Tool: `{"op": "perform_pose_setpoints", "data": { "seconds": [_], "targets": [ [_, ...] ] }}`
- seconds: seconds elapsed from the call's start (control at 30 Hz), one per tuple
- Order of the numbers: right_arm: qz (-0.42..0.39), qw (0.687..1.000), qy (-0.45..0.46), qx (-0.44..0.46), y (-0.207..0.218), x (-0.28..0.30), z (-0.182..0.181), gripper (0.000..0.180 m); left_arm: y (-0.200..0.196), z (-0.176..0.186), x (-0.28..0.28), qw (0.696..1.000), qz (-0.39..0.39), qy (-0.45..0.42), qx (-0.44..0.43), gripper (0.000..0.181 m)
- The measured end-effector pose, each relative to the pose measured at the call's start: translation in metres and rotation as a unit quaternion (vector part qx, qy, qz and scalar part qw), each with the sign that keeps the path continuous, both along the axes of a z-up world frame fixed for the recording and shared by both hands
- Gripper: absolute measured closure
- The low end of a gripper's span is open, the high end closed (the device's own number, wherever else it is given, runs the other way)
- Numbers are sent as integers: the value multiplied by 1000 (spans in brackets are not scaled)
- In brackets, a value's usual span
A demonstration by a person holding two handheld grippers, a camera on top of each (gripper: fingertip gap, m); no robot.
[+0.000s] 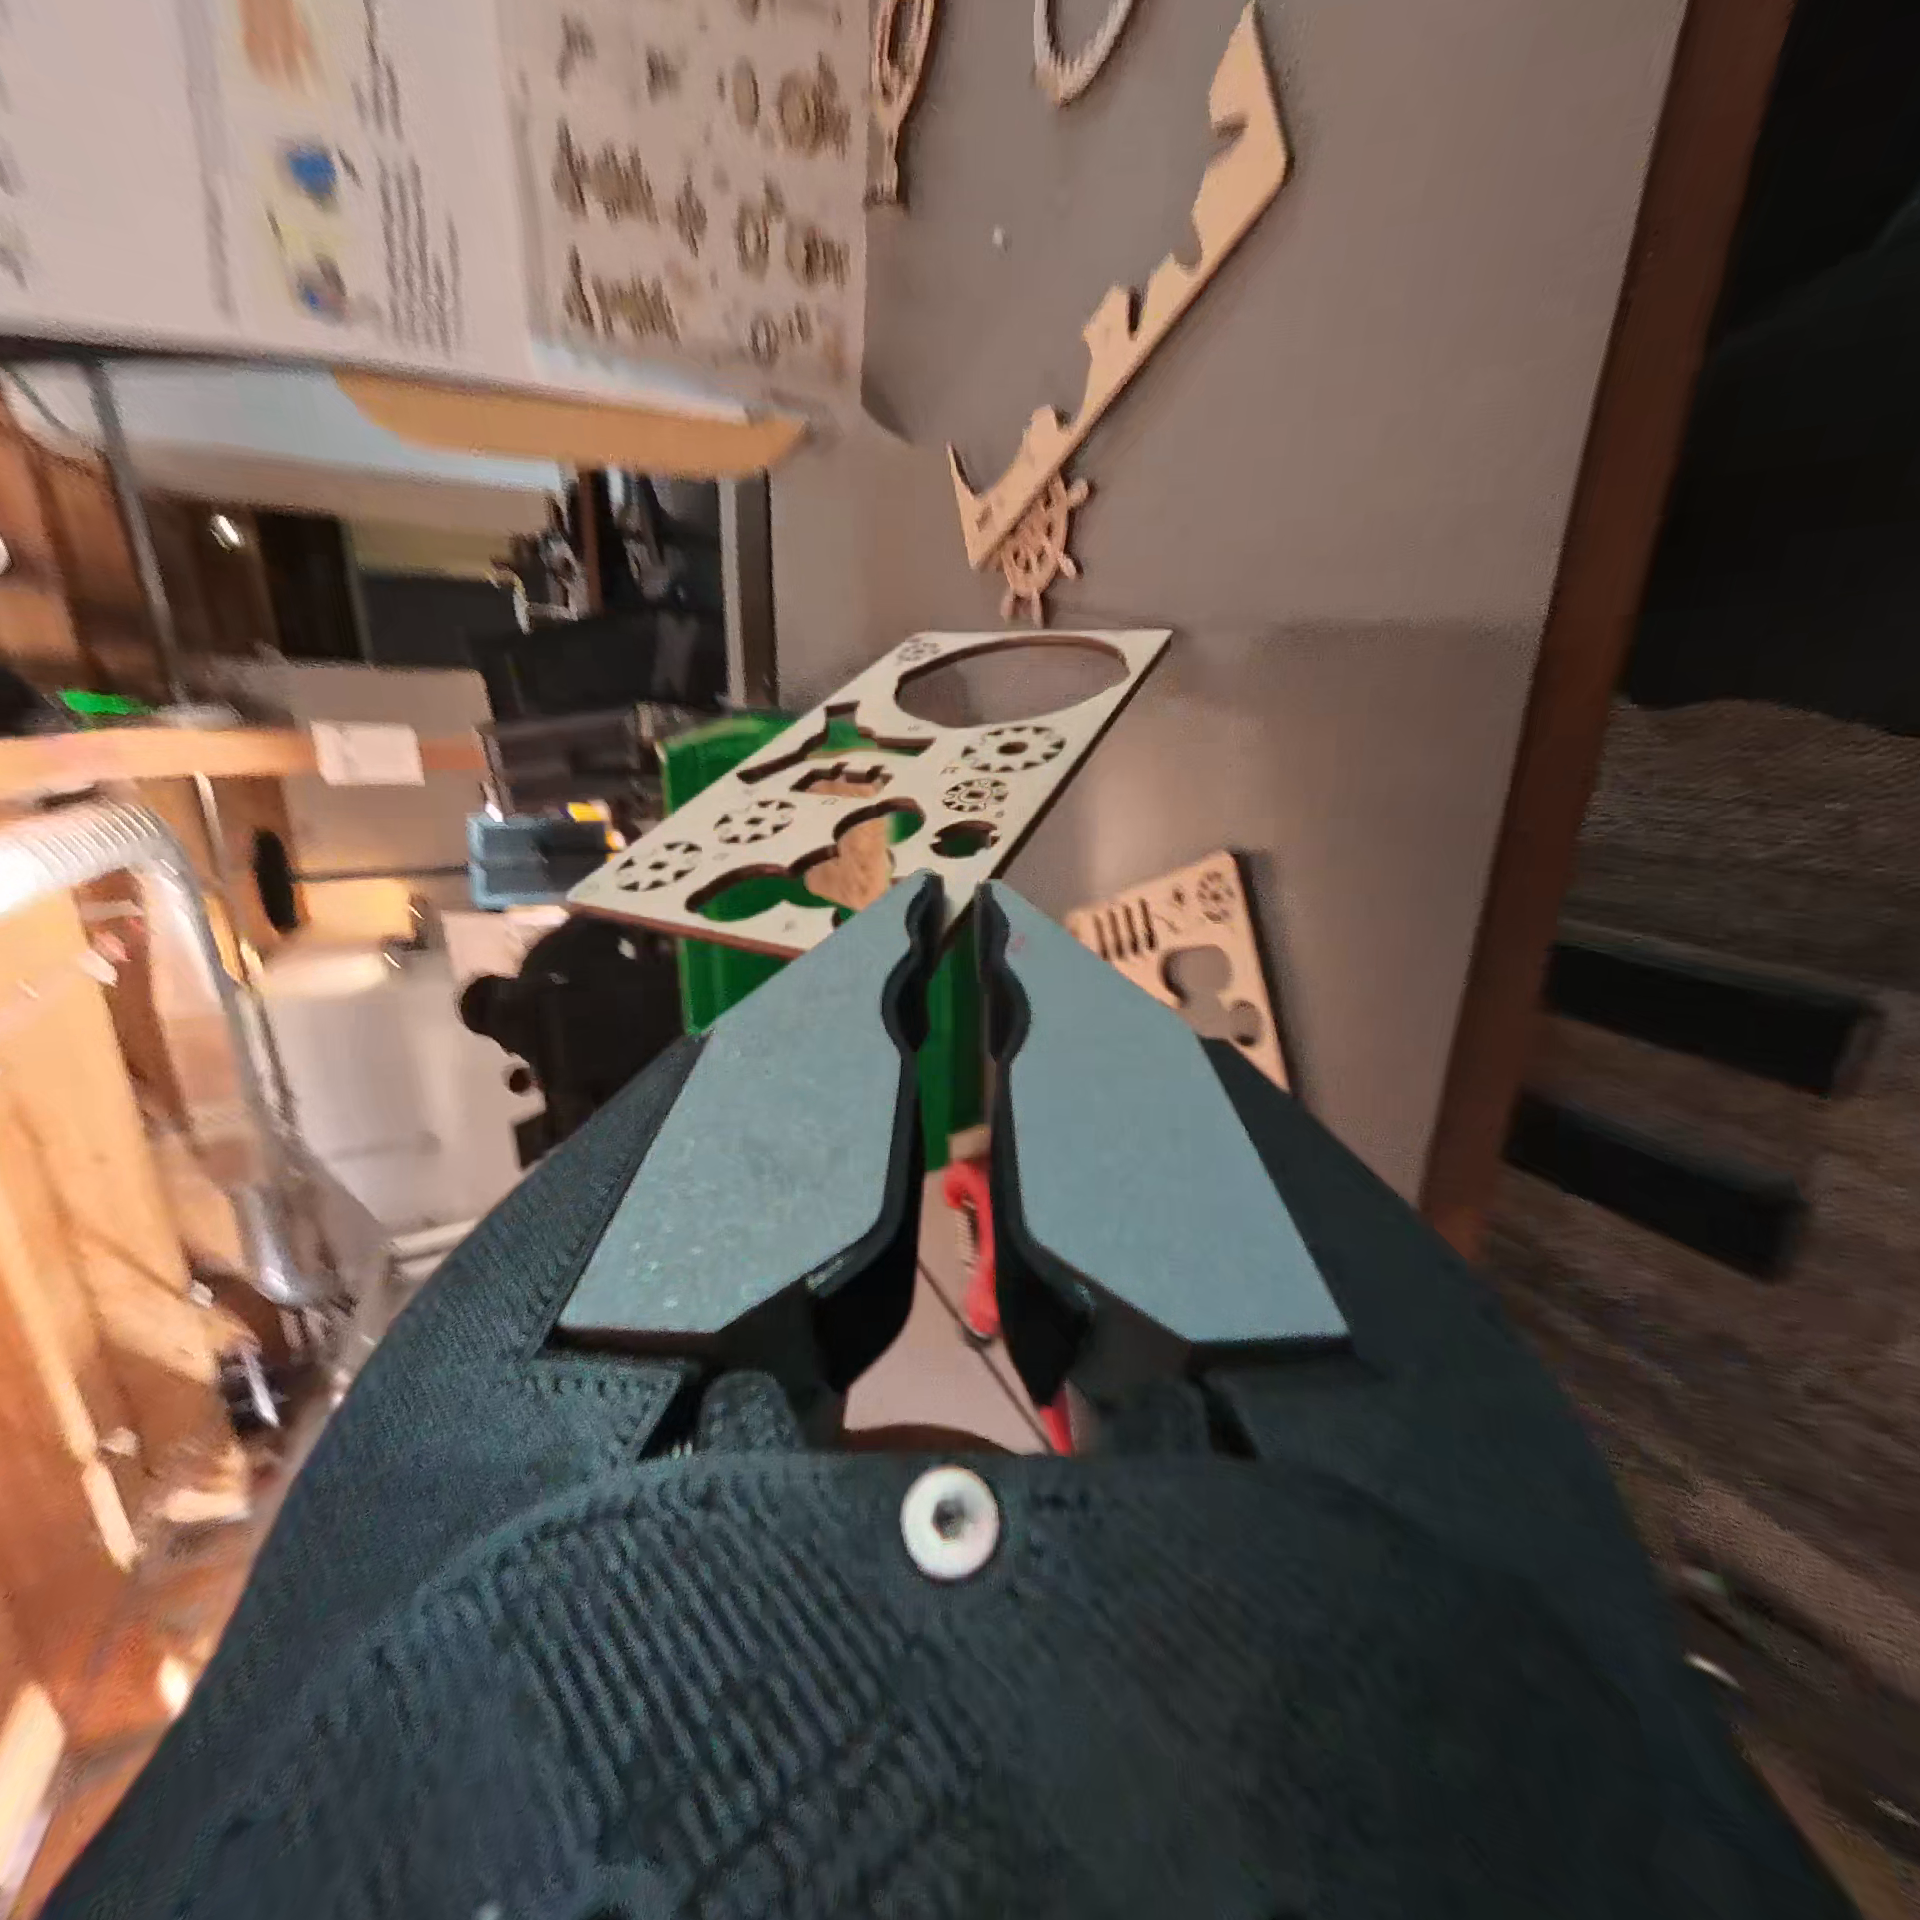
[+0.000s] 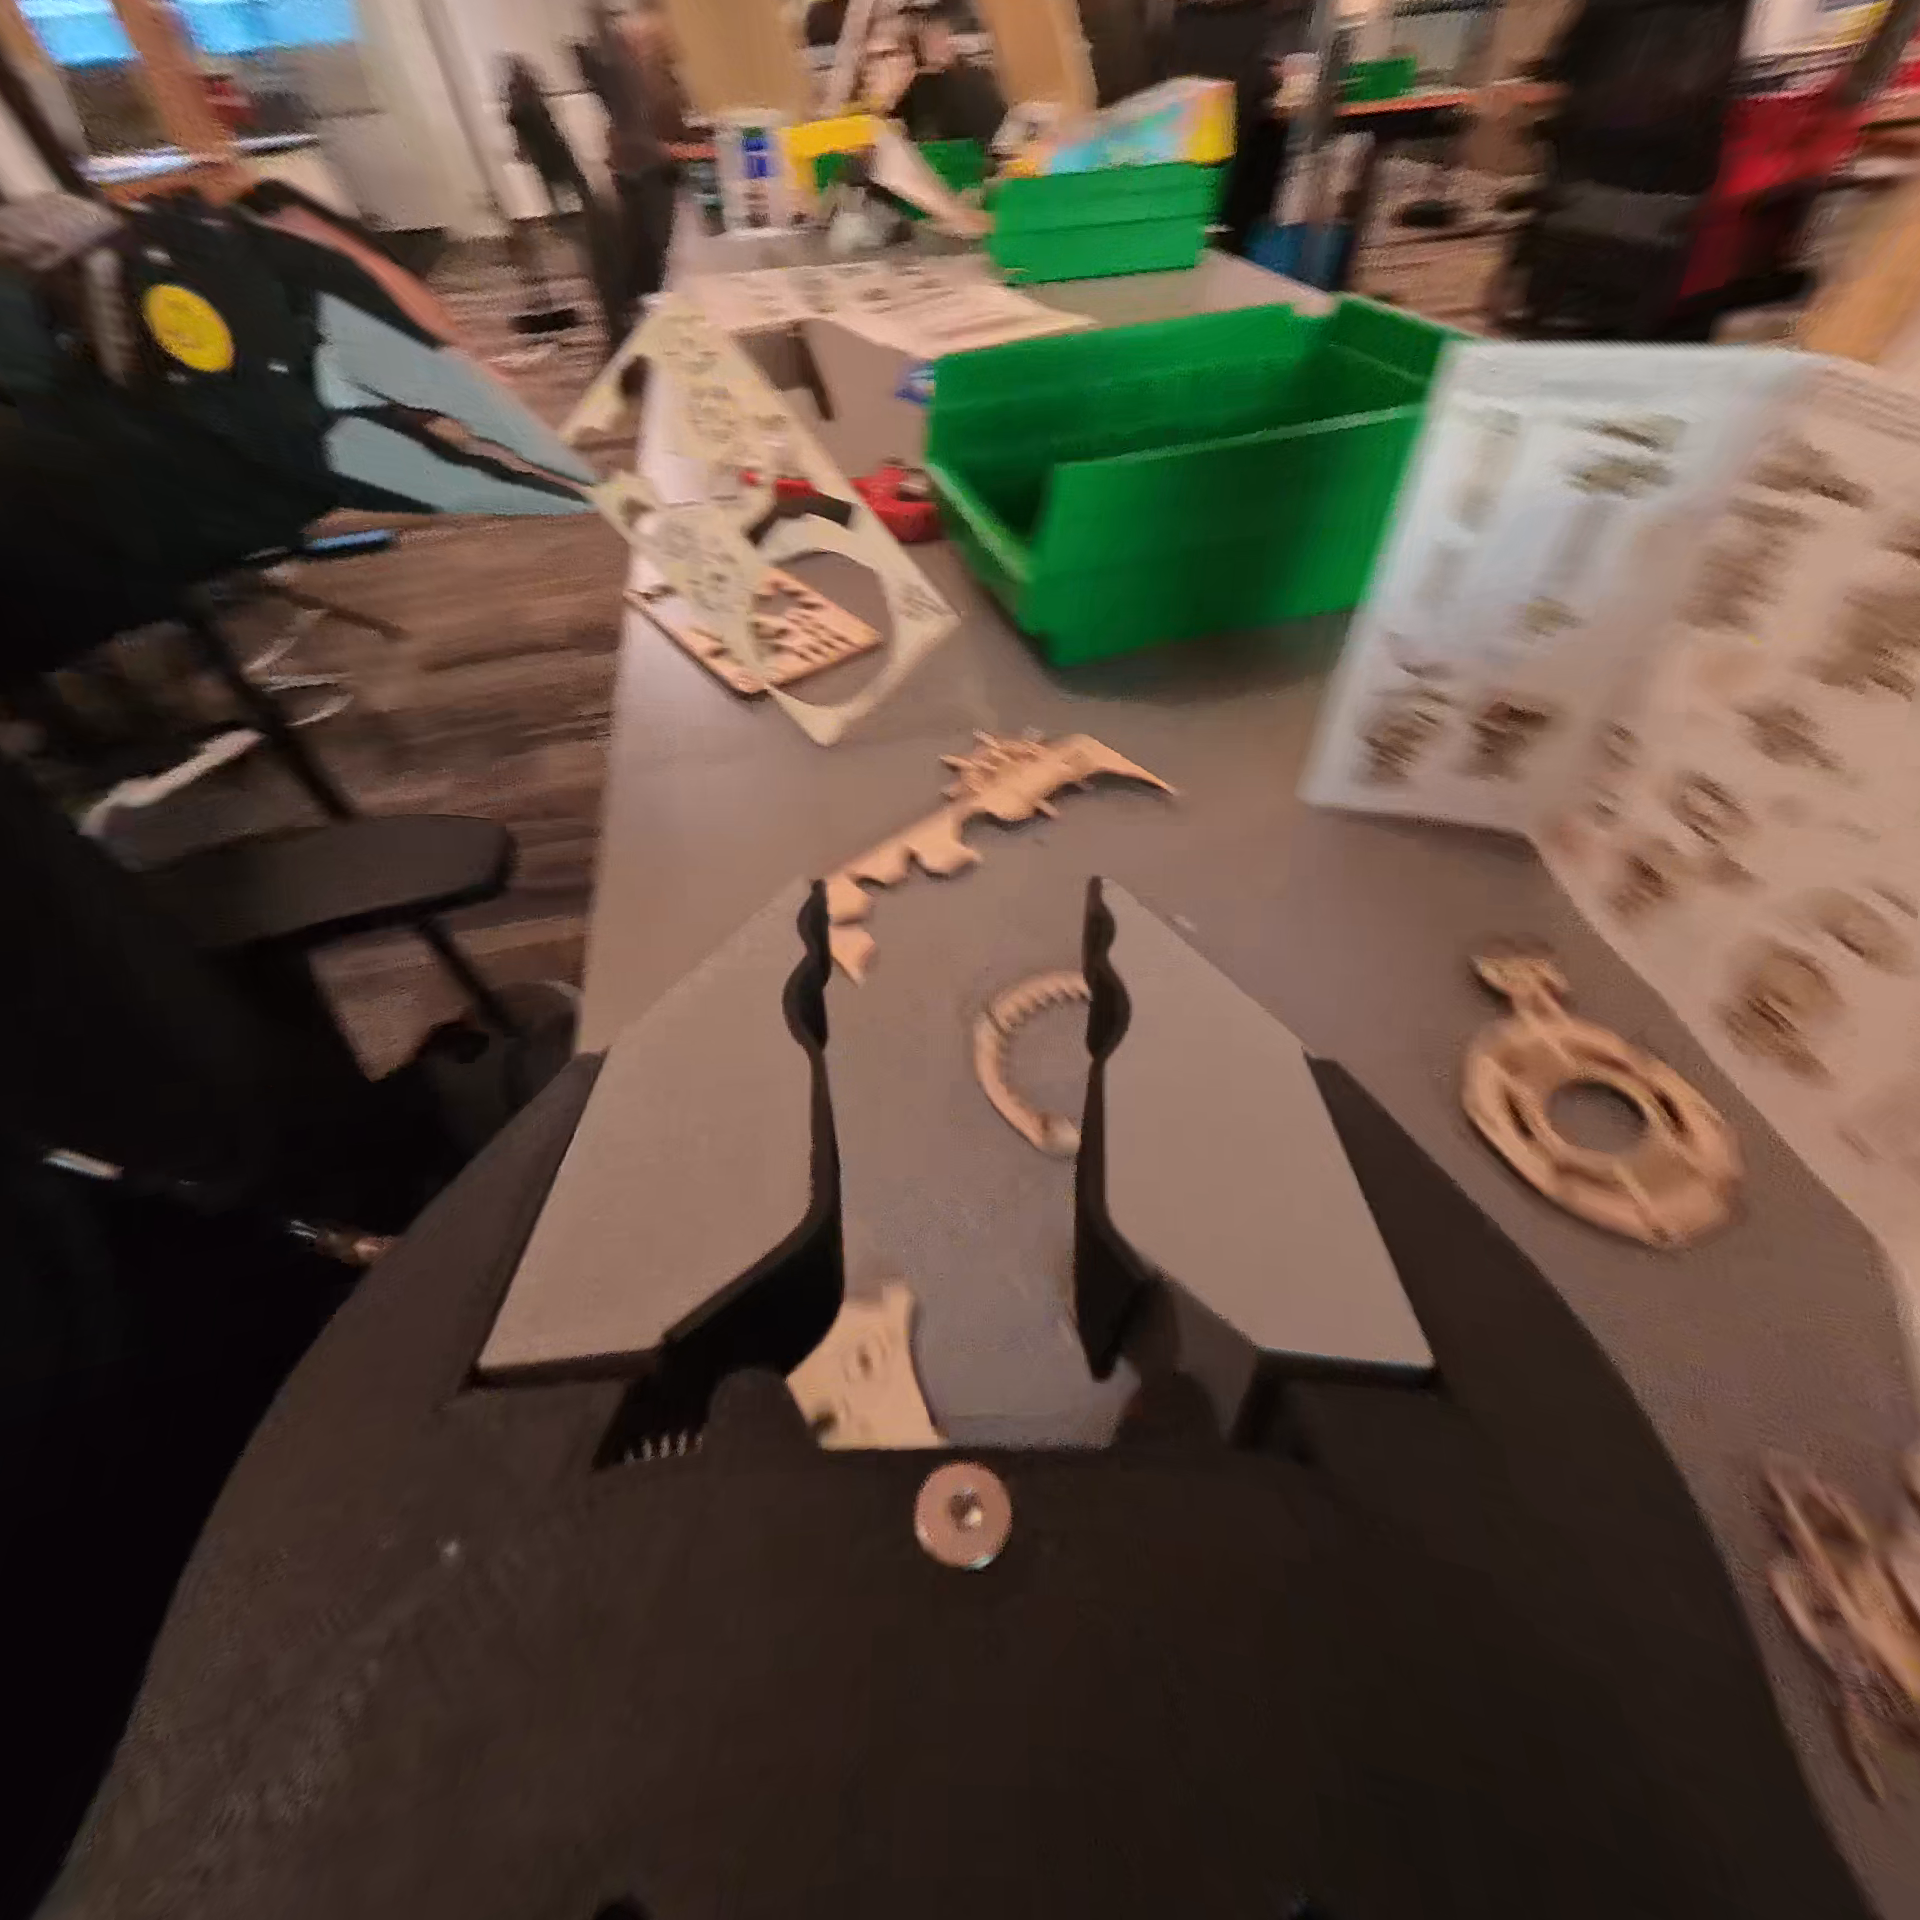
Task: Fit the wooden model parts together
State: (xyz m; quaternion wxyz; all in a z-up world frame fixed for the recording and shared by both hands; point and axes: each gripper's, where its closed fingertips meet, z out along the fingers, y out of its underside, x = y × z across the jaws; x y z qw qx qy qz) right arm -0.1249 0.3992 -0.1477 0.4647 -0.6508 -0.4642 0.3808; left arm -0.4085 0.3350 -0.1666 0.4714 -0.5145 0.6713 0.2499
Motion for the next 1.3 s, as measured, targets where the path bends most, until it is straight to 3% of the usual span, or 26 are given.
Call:
{"op": "perform_pose_setpoints", "data": {
  "seconds": [0.17,0.27,0.4,0.43,0.47,0.5,0.53,0.6,0.67,0.73,0.8,0.87,0.93,1.0,1.07,1.13,1.2,1.23,1.3],
  "targets": [
    [120,993,1,-10,-13,-88,31,122,-8,34,40,997,-74,21,30,178],
    [150,989,-14,13,-7,-122,43,115,-11,39,62,993,-110,19,25,178],
    [210,977,-18,-24,-12,-153,46,106,-11,43,87,989,-146,11,27,178],
    [228,973,-26,-33,-16,-155,43,110,-12,44,92,988,-152,11,28,177],
    [252,966,-37,-37,-22,-155,40,125,-12,44,95,987,-156,11,28,177],
    [272,961,-46,-32,-29,-152,37,159,-11,42,97,988,-153,11,22,177],
    [280,959,-46,-20,-33,-149,36,170,-9,41,96,990,-143,5,18,177],
    [280,959,-36,5,-38,-140,38,178,-2,47,95,991,-123,-44,27,175],
    [192,978,-37,74,-18,-130,38,180,8,54,85,985,-74,-153,-6,170],
    [80,982,-43,165,3,-113,43,180,12,46,82,936,-20,-326,-134,162],
    [-32,967,-51,246,15,-96,48,180,12,29,103,837,3,-464,-289,157],
    [-121,939,-93,309,21,-89,42,180,23,21,129,761,23,-543,-355,143],
    [-178,906,-153,353,20,-90,27,180,32,26,156,711,11,-593,-379,134],
    [-210,869,-216,392,16,-93,10,180,44,31,173,671,14,-631,-389,128],
    [-236,813,-260,465,11,-92,3,180,53,32,180,628,17,-664,-407,128],
    [-252,751,-298,532,7,-89,-2,180,57,29,182,580,18,-692,-429,133],
    [-253,710,-328,570,6,-88,-11,180,61,23,182,541,22,-709,-452,144],
    [-252,699,-337,578,7,-87,-15,180,64,16,180,542,35,-709,-451,159],
    [-251,704,-347,567,10,-85,-24,180,67,3,182,567,50,-687,-452,170]
  ]
}}
